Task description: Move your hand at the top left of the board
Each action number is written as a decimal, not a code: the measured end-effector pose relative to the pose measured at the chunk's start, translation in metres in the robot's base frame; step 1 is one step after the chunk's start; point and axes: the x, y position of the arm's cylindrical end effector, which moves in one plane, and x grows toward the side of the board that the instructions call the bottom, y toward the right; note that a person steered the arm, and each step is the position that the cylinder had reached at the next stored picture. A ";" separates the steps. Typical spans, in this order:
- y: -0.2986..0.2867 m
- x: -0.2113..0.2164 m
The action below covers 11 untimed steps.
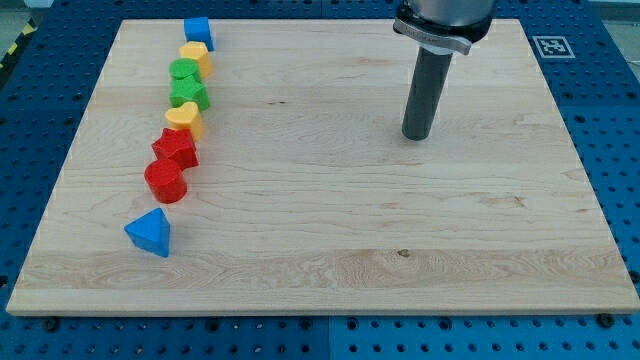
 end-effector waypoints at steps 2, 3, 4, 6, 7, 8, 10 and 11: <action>-0.001 -0.008; -0.033 -0.073; -0.099 -0.145; -0.167 -0.207; -0.212 -0.212; -0.265 -0.223; -0.352 -0.223; -0.373 -0.223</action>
